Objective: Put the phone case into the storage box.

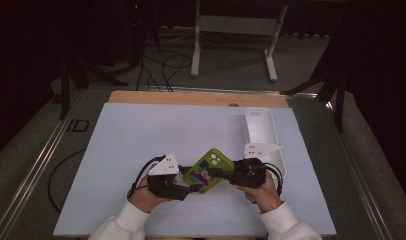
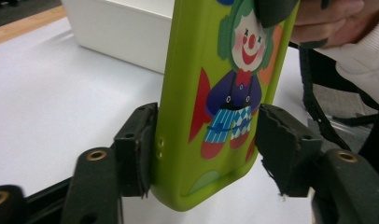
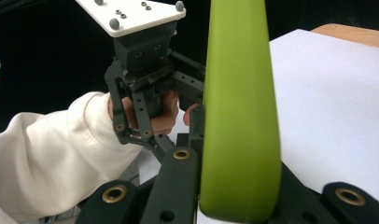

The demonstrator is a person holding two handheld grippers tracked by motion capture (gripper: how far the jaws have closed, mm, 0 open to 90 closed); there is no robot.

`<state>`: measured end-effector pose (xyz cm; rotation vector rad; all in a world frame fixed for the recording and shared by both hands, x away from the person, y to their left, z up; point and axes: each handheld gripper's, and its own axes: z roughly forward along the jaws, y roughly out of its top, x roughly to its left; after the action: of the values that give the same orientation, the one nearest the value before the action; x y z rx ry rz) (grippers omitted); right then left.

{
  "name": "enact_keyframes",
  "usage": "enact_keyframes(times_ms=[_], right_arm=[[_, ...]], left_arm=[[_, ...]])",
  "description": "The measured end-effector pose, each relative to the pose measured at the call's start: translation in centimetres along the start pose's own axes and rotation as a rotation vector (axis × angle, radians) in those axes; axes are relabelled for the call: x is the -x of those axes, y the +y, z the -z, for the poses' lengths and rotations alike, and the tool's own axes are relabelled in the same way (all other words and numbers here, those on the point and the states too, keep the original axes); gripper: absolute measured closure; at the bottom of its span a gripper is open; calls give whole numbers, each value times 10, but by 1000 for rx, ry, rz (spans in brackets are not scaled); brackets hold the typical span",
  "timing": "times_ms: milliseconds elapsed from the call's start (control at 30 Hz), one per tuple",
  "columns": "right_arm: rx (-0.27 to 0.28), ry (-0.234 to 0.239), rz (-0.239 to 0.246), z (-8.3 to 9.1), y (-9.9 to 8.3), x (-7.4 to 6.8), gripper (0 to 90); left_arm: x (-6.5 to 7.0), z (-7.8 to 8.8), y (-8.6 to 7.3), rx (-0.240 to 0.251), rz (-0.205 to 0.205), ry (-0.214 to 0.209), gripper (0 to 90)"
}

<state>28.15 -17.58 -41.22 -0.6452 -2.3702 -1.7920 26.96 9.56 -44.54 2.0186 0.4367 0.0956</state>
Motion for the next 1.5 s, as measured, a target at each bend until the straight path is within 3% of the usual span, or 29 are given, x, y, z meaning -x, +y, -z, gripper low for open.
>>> enact_keyframes(times_ms=[267,600,833,1133,1233,1500], right_arm=[[11,-12,-4,5,0,3,870],[8,-2,25,7,-2,3,790],[12,-49,19,6,-3,2,623],[34,-149,-38,7,-2,4,264],[48,-177,-46,8,-2,4,185],[62,-254,-45,11,-2,1,93]], left_arm=[[2,-4,-2,-45,-55,-15,624],[1,-4,-4,-50,-58,-46,767],[4,-5,-2,-50,-76,-12,772],[3,-4,-1,-48,-60,57,773],[2,-2,-1,-29,-52,82,773],[1,2,0,-4,-27,137,772]])
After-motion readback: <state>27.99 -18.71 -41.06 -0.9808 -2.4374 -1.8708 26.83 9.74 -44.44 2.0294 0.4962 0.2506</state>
